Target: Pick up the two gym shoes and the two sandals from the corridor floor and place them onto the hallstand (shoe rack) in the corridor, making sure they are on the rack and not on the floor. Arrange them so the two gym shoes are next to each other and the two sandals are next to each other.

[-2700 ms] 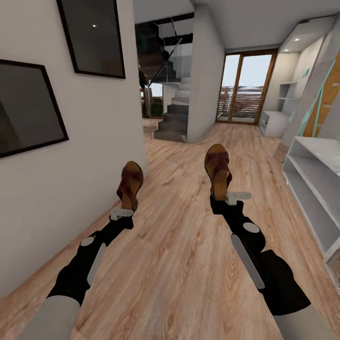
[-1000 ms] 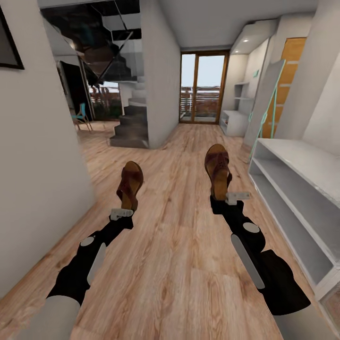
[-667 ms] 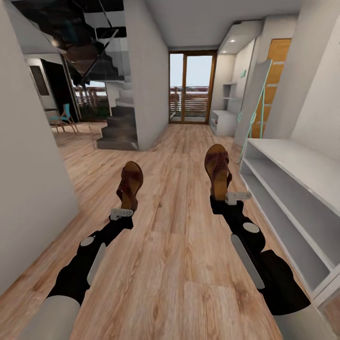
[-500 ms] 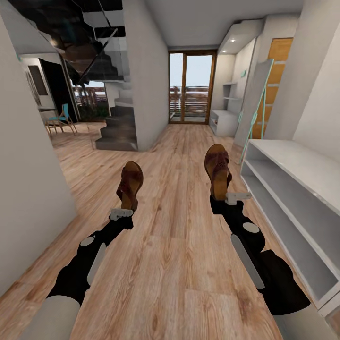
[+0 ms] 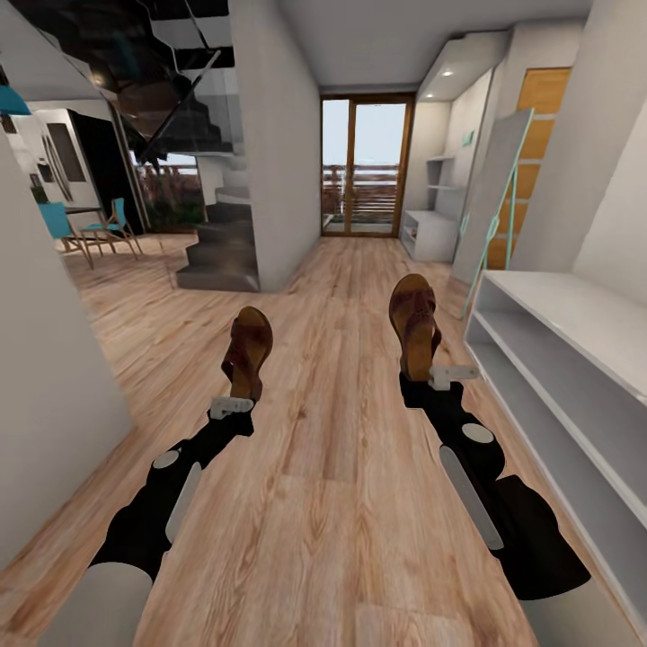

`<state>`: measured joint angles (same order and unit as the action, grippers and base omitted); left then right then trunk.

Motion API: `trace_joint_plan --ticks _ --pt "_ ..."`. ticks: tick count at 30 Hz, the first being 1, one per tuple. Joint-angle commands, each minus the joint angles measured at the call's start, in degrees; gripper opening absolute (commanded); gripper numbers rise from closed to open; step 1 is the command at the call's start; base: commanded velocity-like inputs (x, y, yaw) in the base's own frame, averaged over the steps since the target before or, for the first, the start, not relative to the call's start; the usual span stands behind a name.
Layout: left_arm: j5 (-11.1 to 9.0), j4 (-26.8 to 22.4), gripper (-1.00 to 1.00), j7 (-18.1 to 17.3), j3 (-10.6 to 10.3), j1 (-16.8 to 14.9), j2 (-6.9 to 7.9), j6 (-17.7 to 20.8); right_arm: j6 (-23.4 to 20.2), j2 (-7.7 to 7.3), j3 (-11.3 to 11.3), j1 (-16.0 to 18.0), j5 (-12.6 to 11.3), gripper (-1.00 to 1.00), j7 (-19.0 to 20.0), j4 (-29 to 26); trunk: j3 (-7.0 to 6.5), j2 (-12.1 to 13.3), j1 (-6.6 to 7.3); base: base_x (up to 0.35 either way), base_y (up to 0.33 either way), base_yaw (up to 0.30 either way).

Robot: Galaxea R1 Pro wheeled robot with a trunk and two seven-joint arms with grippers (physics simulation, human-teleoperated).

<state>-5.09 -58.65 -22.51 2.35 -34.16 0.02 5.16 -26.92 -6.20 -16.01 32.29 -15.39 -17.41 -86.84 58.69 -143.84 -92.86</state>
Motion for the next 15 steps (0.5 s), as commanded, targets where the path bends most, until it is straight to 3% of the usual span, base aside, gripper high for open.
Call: trace_joint_plan --ticks 1,15 --pt "-0.4 -0.06 -1.0 -0.43 0.11 -0.03 -0.02 0.47 -0.15 -0.08 -0.16 0.06 -0.52 -1.0 -0.6 -0.08 0.06 -0.02 -0.02 0.348 0.0 0.0" --pt "-0.4 -0.06 -1.0 -0.43 0.12 -0.03 -0.02 0.47 -0.15 -0.06 -0.16 0.06 -0.52 -1.0 -0.6 -0.08 0.06 -0.02 -0.02 0.348 0.0 0.0"
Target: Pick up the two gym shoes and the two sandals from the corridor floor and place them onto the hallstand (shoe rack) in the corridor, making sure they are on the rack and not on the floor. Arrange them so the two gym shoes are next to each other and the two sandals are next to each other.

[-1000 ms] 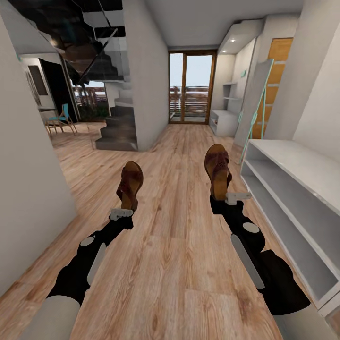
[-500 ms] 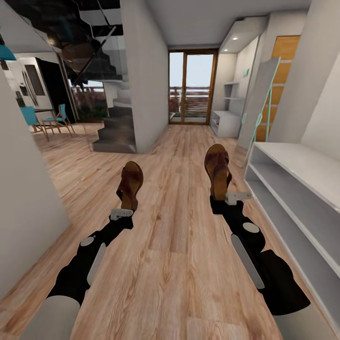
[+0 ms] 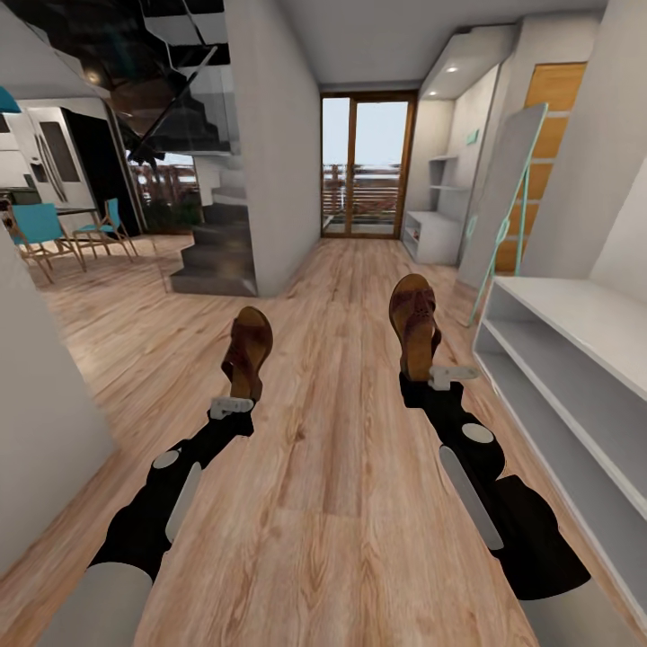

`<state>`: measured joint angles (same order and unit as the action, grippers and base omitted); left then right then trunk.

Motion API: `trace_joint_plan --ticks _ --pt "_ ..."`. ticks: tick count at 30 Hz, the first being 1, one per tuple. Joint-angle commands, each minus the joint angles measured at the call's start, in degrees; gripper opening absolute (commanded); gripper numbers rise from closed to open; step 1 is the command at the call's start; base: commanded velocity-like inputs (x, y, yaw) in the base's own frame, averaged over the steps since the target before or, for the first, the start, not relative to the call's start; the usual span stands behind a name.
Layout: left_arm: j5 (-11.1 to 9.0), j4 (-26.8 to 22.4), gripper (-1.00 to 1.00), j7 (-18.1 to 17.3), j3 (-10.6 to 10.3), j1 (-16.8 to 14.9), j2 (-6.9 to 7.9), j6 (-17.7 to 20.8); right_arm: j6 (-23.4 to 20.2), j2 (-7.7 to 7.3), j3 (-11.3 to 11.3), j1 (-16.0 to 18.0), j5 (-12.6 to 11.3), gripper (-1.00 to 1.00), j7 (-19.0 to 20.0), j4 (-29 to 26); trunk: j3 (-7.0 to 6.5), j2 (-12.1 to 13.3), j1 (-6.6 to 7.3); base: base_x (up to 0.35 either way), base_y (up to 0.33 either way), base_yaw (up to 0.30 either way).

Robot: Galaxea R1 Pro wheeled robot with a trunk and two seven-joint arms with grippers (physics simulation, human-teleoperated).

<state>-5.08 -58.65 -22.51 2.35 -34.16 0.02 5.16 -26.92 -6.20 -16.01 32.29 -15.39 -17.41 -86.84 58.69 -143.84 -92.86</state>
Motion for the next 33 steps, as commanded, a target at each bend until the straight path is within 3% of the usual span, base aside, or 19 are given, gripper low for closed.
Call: trace_joint_plan --ticks 1,33 --pt "-0.42 -0.06 -1.0 -0.43 0.11 -0.03 -0.02 0.47 -0.15 -0.06 -0.17 0.06 -0.52 -1.0 -0.6 -0.08 0.06 -0.02 -0.02 0.348 0.0 0.0" --pt "-0.45 -0.06 -1.0 -0.43 0.12 -0.03 -0.02 0.47 -0.15 -0.05 -0.17 0.06 -0.52 -1.0 -0.6 -0.08 0.06 -0.02 -0.02 0.348 0.0 0.0"
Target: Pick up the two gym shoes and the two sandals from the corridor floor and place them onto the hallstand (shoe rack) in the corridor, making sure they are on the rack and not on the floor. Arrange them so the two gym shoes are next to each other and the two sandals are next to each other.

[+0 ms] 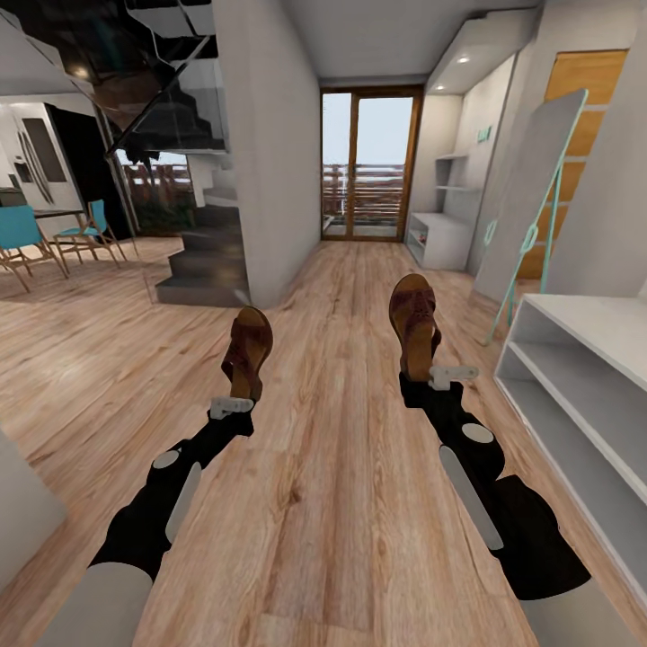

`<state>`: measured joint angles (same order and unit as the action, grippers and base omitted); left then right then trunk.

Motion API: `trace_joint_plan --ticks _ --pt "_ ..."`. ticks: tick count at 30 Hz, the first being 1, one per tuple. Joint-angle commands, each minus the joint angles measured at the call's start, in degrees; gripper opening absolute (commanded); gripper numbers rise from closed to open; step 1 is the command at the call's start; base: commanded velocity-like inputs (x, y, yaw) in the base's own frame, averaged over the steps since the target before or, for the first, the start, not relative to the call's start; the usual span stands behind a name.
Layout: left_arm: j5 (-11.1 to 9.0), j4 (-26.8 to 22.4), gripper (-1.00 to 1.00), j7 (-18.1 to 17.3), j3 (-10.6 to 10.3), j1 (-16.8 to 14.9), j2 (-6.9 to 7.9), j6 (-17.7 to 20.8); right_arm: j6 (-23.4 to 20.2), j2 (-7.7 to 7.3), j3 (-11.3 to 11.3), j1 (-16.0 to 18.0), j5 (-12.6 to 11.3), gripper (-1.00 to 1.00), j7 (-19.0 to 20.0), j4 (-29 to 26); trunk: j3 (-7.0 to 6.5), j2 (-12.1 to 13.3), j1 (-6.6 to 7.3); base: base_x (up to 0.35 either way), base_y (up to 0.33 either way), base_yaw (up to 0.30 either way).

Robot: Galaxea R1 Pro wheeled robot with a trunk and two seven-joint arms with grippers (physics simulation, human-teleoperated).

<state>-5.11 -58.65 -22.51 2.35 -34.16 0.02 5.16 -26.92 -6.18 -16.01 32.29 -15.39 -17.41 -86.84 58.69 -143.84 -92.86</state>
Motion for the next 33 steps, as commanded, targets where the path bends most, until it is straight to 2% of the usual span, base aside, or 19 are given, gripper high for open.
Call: trace_joint_plan --ticks 1,33 --pt "-0.38 -0.06 -1.0 -0.43 0.11 -0.03 -0.02 0.47 -0.15 -0.06 -0.17 0.06 -0.52 -1.0 -0.6 -0.08 0.06 -0.02 -0.02 0.348 0.0 0.0" --pt "-0.41 -0.06 -1.0 -0.43 0.11 -0.03 -0.02 0.47 -0.17 -0.1 -0.17 0.06 -0.52 -1.0 -0.6 -0.08 0.06 -0.02 -0.02 0.348 0.0 0.0"
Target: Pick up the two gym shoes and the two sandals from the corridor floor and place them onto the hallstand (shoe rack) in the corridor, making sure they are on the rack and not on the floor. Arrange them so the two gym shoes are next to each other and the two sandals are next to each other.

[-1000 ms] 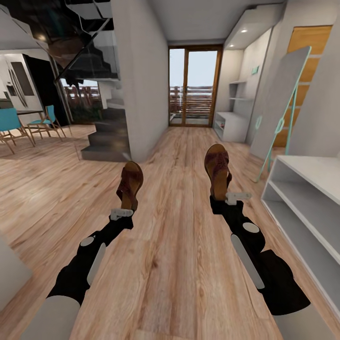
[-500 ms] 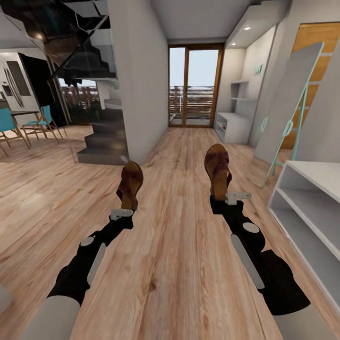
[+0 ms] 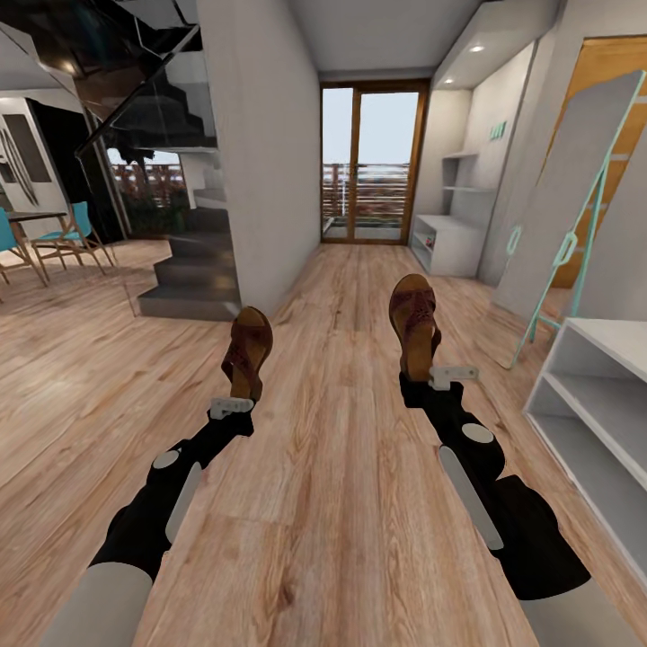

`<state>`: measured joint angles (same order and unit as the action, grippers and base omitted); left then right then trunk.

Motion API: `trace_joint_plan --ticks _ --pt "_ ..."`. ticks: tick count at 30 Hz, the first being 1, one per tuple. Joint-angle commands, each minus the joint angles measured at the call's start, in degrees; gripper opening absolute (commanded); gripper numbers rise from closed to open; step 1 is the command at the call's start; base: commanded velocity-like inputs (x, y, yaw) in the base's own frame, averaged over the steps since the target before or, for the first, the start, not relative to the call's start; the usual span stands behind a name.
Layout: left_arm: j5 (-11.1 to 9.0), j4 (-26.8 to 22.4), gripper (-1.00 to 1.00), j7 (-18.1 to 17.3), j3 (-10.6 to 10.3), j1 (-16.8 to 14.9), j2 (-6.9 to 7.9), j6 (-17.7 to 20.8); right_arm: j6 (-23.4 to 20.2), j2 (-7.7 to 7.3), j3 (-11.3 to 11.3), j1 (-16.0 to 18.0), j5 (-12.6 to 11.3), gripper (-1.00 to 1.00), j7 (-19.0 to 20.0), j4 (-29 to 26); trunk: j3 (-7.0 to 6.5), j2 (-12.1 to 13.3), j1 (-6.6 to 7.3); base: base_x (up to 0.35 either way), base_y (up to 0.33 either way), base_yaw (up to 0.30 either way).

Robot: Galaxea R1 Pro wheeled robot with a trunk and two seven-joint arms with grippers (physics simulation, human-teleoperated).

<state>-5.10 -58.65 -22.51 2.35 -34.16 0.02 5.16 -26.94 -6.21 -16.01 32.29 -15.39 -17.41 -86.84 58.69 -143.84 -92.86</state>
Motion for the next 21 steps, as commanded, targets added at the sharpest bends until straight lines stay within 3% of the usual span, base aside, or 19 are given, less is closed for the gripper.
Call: trace_joint_plan --ticks 1,14,21 --pt "-0.41 -0.06 -1.0 -0.43 0.11 -0.03 -0.02 0.47 -0.14 -0.05 -0.17 0.06 -0.52 -1.0 -0.6 -0.08 0.06 -0.02 -0.02 0.348 0.0 0.0" --pt "-0.41 -0.06 -1.0 -0.43 0.11 -0.03 -0.02 0.47 -0.13 -0.05 -0.17 0.05 -0.52 -1.0 -0.6 -0.08 0.06 -0.02 -0.02 0.348 0.0 -0.001" --pt "-0.41 -0.06 -1.0 -0.43 0.11 -0.03 -0.02 0.47 -0.13 -0.07 -0.17 0.04 -0.52 -1.0 -0.6 -0.08 0.06 -0.02 -0.02 0.348 0.0 -0.125"
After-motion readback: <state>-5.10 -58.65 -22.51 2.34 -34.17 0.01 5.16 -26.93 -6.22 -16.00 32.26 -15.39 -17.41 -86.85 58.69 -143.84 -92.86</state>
